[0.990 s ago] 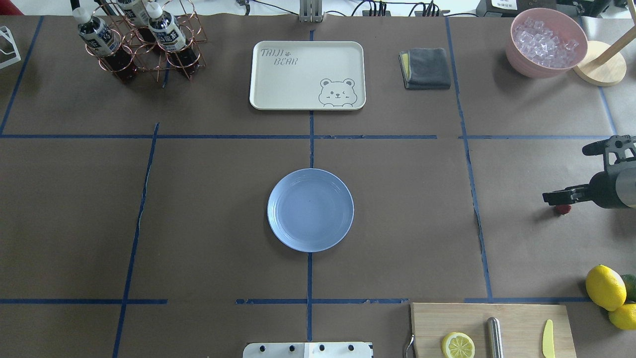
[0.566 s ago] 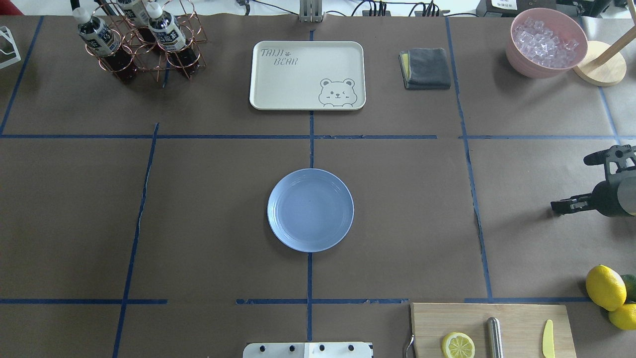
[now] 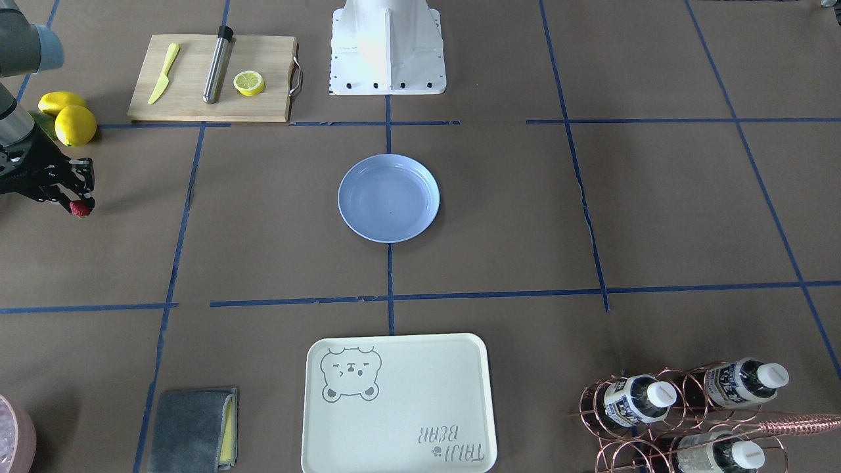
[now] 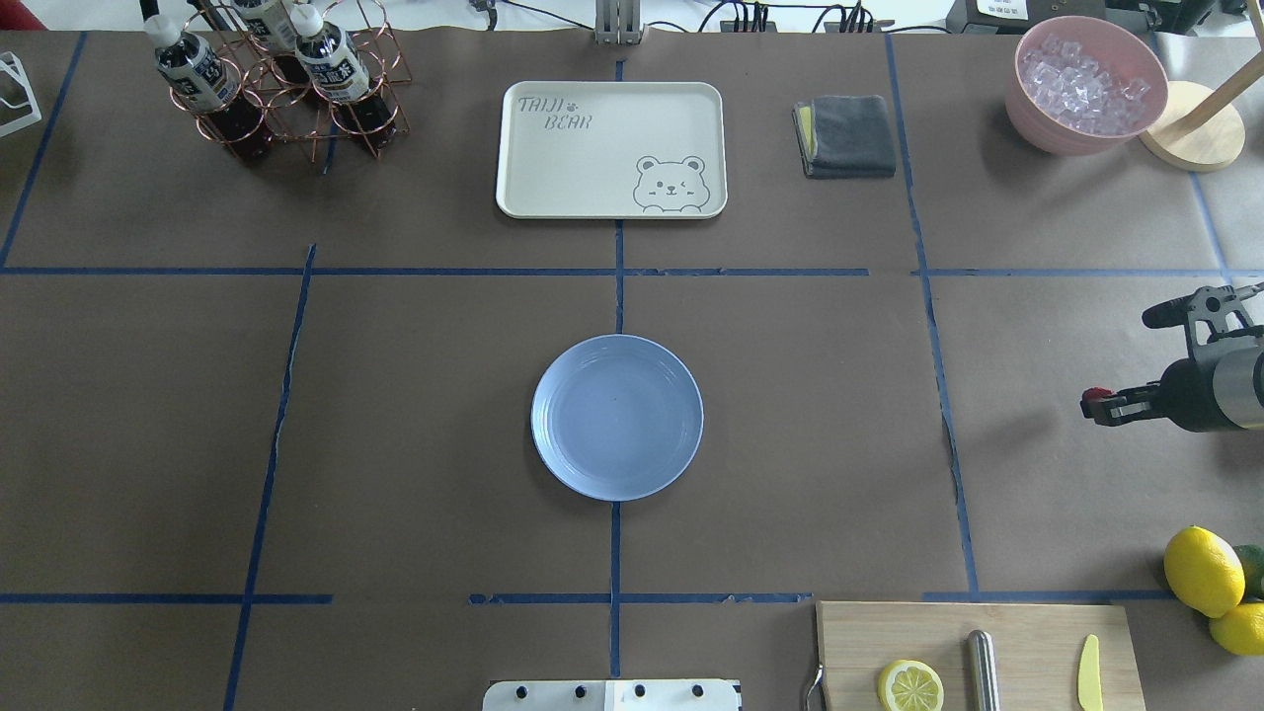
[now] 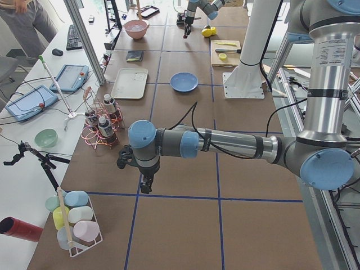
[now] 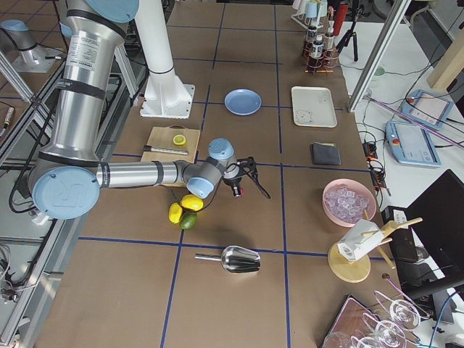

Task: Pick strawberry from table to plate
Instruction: 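Carry the strawberry with the right gripper over the blue plate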

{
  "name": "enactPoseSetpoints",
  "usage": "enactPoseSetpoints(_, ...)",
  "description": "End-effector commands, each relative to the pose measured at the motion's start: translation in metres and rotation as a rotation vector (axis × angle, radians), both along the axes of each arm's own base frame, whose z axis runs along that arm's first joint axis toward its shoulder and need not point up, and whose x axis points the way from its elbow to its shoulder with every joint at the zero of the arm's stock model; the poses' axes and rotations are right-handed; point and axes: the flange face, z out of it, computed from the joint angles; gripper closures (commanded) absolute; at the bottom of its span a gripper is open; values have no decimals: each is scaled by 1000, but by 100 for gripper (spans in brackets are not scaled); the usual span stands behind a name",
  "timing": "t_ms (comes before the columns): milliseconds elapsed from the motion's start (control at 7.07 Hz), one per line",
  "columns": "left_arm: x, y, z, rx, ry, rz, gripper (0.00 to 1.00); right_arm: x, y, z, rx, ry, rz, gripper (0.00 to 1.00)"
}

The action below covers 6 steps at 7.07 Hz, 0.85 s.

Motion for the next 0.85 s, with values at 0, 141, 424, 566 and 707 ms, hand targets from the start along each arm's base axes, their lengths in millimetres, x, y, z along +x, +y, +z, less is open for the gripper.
enactPoseSetpoints(0,0,-1,-2,4,1,0,0,-26,-25,-67,45,-61,-4,100)
enactPoseSetpoints(141,0,-1,-4,7,1,0,0,-46,-44,-133,-21,-73,41,100)
enactPoseSetpoints(424,4,0,-5,6,58,3,0,-148,-56,-285,-142,-89,66,100)
enactPoseSetpoints(566,4,0,-7,9,59,3,0,-201,-41,-346,-166,-35,82,100)
enactPoseSetpoints(707,4,0,-8,11,59,3,0,-233,-28,-376,-166,-7,108,100)
